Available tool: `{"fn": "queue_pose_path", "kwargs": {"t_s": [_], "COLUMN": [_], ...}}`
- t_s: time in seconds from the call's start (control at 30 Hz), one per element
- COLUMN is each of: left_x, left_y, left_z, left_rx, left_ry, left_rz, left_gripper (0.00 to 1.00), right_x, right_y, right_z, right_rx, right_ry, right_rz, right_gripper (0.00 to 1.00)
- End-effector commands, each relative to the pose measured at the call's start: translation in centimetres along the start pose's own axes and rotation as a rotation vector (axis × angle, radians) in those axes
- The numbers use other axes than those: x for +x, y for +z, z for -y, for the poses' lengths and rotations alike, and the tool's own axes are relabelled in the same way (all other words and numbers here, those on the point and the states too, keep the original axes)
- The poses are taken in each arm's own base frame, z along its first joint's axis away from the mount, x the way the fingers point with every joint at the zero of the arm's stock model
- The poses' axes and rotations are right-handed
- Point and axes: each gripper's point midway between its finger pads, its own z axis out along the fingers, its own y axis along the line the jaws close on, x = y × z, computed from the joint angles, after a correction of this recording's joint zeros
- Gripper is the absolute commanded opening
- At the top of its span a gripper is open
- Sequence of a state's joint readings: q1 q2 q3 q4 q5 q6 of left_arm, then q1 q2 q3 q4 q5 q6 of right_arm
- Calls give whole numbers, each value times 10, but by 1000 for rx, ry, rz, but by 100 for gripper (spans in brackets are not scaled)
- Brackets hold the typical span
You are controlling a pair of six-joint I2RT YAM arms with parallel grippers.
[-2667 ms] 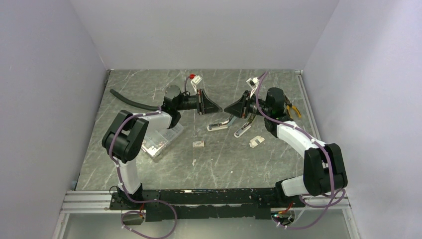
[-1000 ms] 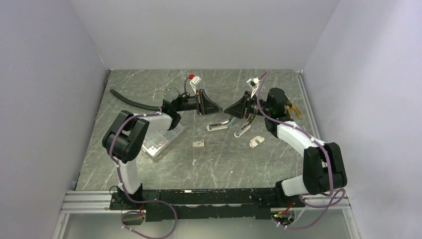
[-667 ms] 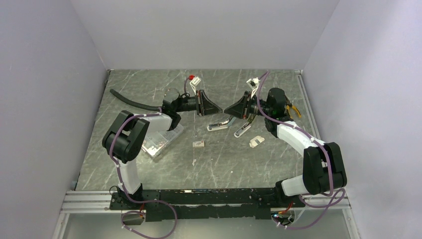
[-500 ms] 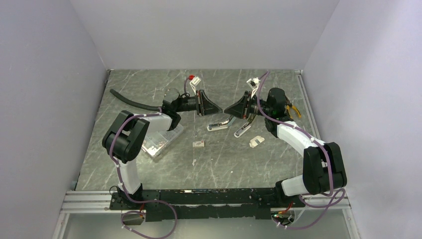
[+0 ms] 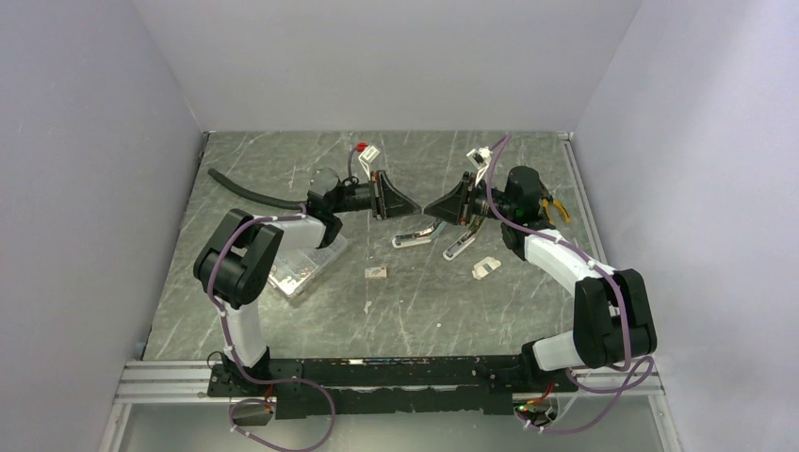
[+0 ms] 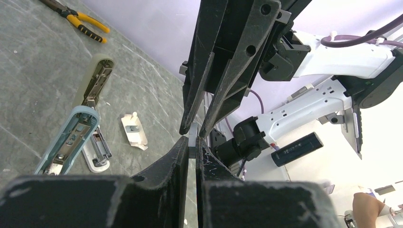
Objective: Load the staples into the stapler
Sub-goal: Adjust the stapler.
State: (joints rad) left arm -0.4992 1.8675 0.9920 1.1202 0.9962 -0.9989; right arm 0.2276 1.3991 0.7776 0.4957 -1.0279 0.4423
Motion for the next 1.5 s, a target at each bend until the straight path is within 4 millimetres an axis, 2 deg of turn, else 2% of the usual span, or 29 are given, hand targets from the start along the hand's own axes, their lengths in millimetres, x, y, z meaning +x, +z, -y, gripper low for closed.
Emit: {"fn": "queue_pose_path", "kwargs": {"t_s": [0.0,0.9,1.27,1.47], "left_x": [-10,-10,-3,-1], "left_y": [2,4,1,-7], "left_z": [15,24,27,20], "left_rx": [33,77,89,60], "left_ry": [53,67,143,172], "left_rz": [35,48,8,-8], "left_gripper": [14,15,16,17], "right_x": [-7,-8,-10,-11], "right_y": [-1,-1,-3,-5], "right_z": [-4,-9,-4,11], "right_rx": [-24,-48,-18,65], "right_ry": [-53,-47,-36,-14], "right_rz": [22,29,28,28], "right_gripper": [20,5,0,0]}}
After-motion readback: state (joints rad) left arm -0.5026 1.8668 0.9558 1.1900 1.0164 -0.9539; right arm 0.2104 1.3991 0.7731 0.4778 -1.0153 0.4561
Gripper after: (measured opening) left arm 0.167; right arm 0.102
